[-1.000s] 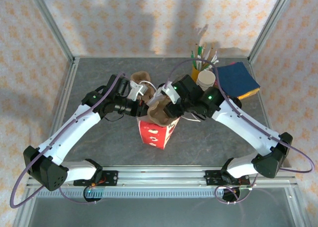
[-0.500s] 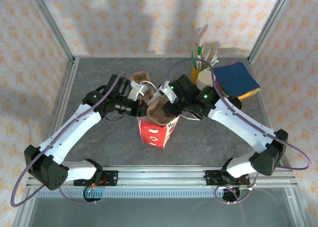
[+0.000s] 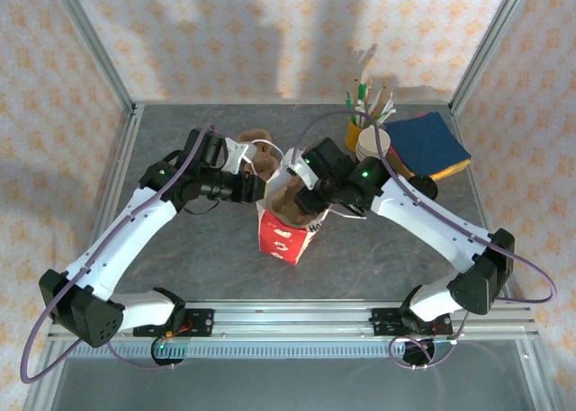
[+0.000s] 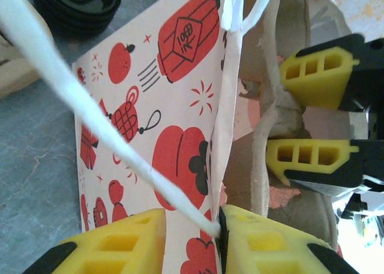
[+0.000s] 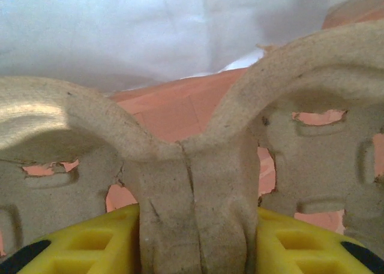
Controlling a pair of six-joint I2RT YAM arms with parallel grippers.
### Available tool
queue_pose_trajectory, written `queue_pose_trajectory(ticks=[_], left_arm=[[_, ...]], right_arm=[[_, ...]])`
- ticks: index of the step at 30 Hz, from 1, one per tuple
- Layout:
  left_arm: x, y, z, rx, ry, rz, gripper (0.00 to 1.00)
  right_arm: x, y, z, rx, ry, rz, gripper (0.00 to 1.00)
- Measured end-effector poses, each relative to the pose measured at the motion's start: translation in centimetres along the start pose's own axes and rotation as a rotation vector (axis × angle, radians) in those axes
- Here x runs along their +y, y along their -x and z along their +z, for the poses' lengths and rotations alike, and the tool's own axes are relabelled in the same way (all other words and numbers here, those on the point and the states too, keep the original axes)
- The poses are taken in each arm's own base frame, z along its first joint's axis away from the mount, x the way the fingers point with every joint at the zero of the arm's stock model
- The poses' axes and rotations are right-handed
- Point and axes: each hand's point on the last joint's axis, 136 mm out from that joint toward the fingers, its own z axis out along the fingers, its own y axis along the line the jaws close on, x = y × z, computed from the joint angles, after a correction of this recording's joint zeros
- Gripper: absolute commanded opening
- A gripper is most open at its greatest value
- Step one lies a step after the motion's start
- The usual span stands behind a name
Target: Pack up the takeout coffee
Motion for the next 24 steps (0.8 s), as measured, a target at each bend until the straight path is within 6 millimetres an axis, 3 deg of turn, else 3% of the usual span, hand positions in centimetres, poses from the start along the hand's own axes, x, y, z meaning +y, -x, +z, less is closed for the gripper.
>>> queue_pose_trajectory(ticks=[9, 16, 24], left_arm=[[-0.3, 0.6, -0.6, -0.025, -0.006, 0.020, 0.38], [-1.0, 0.8, -0.2, -0.019, -0.053, 0.046, 0.22], [-1.0, 1.0, 0.3, -0.016, -0.065, 0.052, 0.14]], right_arm=[[0.0, 0.0, 0.0, 0.000, 0.000, -0.004, 0.43], [0.3, 0.1, 0.3, 0.004, 0.004, -0.038, 0.43], [0.9, 0.3, 1.6, -0.001, 0.029, -0.110, 0.43]])
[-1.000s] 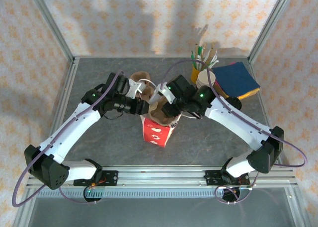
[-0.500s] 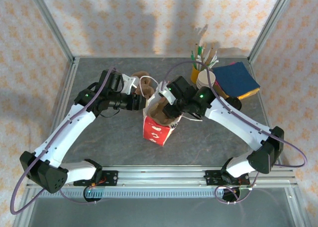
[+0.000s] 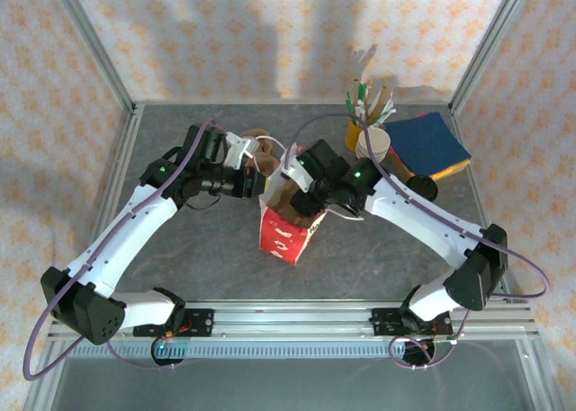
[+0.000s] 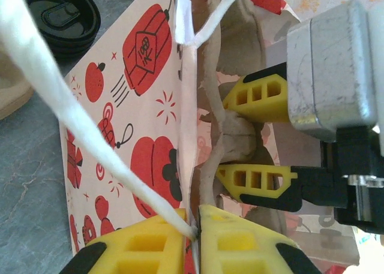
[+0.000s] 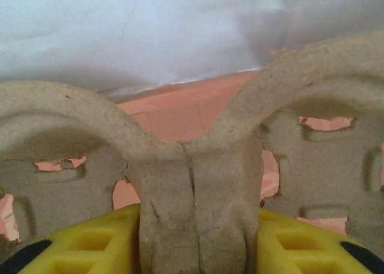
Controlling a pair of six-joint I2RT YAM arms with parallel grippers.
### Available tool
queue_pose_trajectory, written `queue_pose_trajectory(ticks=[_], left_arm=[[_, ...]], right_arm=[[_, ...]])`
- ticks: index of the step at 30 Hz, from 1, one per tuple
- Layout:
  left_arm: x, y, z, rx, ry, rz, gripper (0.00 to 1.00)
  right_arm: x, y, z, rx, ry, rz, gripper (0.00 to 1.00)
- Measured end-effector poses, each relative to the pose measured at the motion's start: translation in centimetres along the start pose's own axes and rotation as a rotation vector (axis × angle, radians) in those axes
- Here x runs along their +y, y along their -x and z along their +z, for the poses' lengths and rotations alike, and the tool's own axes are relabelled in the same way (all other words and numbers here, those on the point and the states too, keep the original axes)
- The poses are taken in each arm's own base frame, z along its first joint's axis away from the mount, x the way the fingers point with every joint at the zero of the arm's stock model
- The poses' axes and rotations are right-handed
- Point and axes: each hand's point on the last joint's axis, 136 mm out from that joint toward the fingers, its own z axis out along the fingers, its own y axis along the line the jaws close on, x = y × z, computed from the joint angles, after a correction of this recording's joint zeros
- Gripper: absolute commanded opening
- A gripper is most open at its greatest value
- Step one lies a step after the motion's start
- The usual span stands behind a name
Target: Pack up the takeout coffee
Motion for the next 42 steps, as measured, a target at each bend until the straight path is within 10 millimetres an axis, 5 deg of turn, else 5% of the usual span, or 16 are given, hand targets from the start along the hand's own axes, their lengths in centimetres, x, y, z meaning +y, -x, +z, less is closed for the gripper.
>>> queue_pose_trajectory(ticks=[14, 21, 31, 42], left_arm=[[0.0, -0.1, 0.1, 0.004, -0.010, -0.001, 0.12], [0.2, -0.3, 0.4, 0.007, -0.011, 0.005, 0.30], [0.6, -0.8, 1.0, 0.015, -0.013, 0.002, 0.10], [0.3, -1.0, 0.9, 0.000, -0.042, -0.002, 0.02]], right_arm=[[1.3, -1.0, 1.8, -0.005, 0.067, -0.077, 0.43], [1.4, -1.6, 2.8, 0.034, 0.073, -0.072, 0.43], [1.5, -1.7, 3.3, 0.047, 0.080, -0.064, 0.43], [1.6, -2.1, 4.0, 0.081, 0.092, -0.052, 0.45]])
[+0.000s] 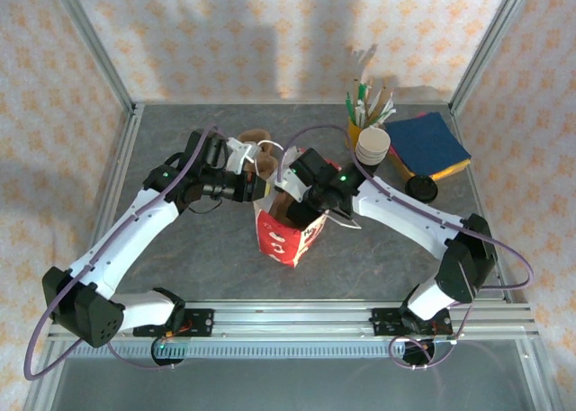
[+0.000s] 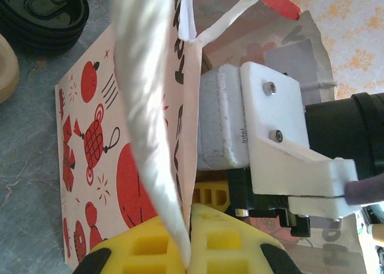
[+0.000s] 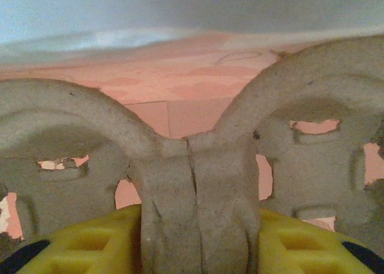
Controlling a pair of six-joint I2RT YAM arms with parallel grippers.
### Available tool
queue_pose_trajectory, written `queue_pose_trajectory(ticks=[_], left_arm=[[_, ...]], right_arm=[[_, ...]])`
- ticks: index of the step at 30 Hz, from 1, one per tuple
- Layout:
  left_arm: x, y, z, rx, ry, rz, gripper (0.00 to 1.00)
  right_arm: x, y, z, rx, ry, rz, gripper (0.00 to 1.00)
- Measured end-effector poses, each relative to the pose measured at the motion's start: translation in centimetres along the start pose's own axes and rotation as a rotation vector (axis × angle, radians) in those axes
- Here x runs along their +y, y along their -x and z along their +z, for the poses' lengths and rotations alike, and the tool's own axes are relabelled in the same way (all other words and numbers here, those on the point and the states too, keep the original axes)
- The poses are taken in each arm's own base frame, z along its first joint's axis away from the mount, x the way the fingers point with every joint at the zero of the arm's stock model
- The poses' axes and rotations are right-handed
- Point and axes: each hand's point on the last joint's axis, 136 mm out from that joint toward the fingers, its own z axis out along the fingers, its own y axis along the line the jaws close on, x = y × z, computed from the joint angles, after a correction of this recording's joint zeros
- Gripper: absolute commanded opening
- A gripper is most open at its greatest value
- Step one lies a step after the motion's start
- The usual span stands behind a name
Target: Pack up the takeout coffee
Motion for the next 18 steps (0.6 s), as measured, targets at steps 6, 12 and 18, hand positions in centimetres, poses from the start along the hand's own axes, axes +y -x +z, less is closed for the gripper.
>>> queue_pose_trajectory(ticks=[6, 12, 18], left_arm=[[0.0, 0.0, 0.0, -0.004, -0.001, -0.012, 0.01], [0.1, 0.1, -0.1, -0.008, 0.001, -0.016, 0.01], [0.2, 0.1, -0.1, -0.009, 0.005, -0.017, 0.01]], right_arm=[[0.1, -0.4, 0.9, 0.030, 0.003, -0.001, 0.45], [0.1, -0.5, 1.3, 0.040, -0.002, -0.004, 0.49], [0.2, -0.8, 2.0, 0.061, 0.000, 0.003, 0.61]])
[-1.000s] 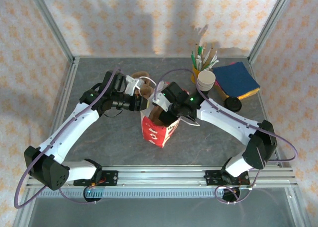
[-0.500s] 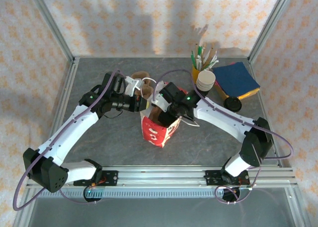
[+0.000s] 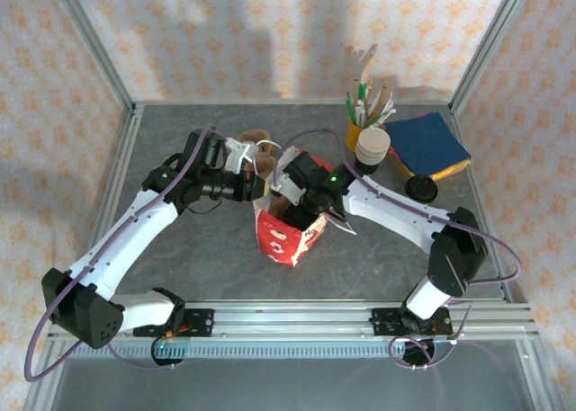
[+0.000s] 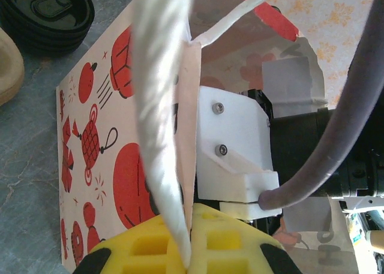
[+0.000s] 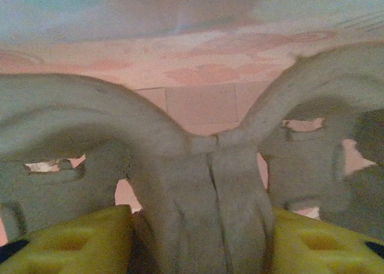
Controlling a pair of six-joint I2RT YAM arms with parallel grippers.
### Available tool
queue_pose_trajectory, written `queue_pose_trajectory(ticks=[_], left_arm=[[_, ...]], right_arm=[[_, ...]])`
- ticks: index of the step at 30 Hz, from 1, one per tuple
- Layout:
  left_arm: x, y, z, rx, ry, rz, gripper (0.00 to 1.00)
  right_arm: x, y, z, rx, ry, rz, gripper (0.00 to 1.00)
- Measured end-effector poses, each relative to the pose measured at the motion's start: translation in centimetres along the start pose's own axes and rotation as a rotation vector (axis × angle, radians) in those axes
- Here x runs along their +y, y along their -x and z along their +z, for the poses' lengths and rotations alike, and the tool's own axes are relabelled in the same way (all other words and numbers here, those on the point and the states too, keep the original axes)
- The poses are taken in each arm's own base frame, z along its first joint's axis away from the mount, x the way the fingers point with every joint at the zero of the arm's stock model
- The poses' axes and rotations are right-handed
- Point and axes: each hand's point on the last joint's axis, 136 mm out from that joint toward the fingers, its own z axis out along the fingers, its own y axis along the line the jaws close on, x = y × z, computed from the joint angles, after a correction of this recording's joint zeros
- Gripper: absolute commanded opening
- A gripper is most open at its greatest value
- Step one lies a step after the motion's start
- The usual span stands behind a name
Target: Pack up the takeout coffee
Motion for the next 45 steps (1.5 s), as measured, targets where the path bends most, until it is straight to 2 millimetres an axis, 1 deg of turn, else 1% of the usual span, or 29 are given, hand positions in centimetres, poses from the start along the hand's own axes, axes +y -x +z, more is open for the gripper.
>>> queue_pose_trajectory(ticks=[6, 11, 14, 22, 30, 32, 35, 37, 39, 41, 42, 44, 45], left_arm=[[0.0, 0.0, 0.0, -0.001, 0.000, 0.000, 0.01], [0.0, 0.0, 0.0, -0.001, -0.002, 0.001, 0.01], [-0.1, 0.0, 0.0, -0.001, -0.004, 0.000, 0.01], [-0.1, 0.1, 0.0, -0.002, -0.003, -0.005, 0.01], [-0.1, 0.1, 0.0, -0.002, -0.004, -0.024, 0.02], [-0.1, 0.1, 0.0, -0.002, -0.004, -0.025, 0.12], [-0.1, 0.1, 0.0, -0.004, -0.002, -0.031, 0.29], [-0.1, 0.1, -0.1, -0.008, 0.001, -0.028, 0.40], [0.0, 0.2, -0.2, -0.014, 0.008, -0.029, 0.47], [-0.1, 0.5, -0.5, -0.028, 0.016, -0.023, 0.56], [-0.3, 0.9, -0.8, -0.043, 0.021, -0.013, 0.59], [-0.6, 1.6, -1.6, -0.084, 0.039, 0.010, 0.64], [-0.8, 2.1, -2.3, -0.116, 0.051, 0.027, 0.66]], right_arm=[[0.0, 0.0, -0.1, -0.001, 0.002, 0.008, 0.67], [0.3, 0.5, -1.1, -0.033, 0.009, 0.014, 0.72], [0.5, 1.3, -2.3, -0.075, 0.013, 0.018, 0.73], [1.0, 4.2, -6.4, -0.221, 0.043, 0.064, 0.75], [1.8, 6.0, -9.5, -0.336, 0.092, 0.141, 0.76], [1.7, 6.7, -10.6, -0.374, 0.097, 0.183, 0.79], [1.2, 7.9, -13.3, -0.456, 0.092, 0.283, 0.79], [0.7, 8.2, -15.3, -0.508, 0.079, 0.374, 0.79], [-0.2, 8.3, -17.3, -0.555, 0.057, 0.488, 0.77], [-0.9, 8.1, -18.6, -0.579, 0.043, 0.607, 0.75], [-1.3, 7.8, -19.1, -0.583, 0.037, 0.677, 0.72], [-1.8, 7.0, -19.4, -0.563, 0.026, 0.796, 0.66], [-2.0, 6.5, -19.3, -0.546, 0.016, 0.855, 0.64]])
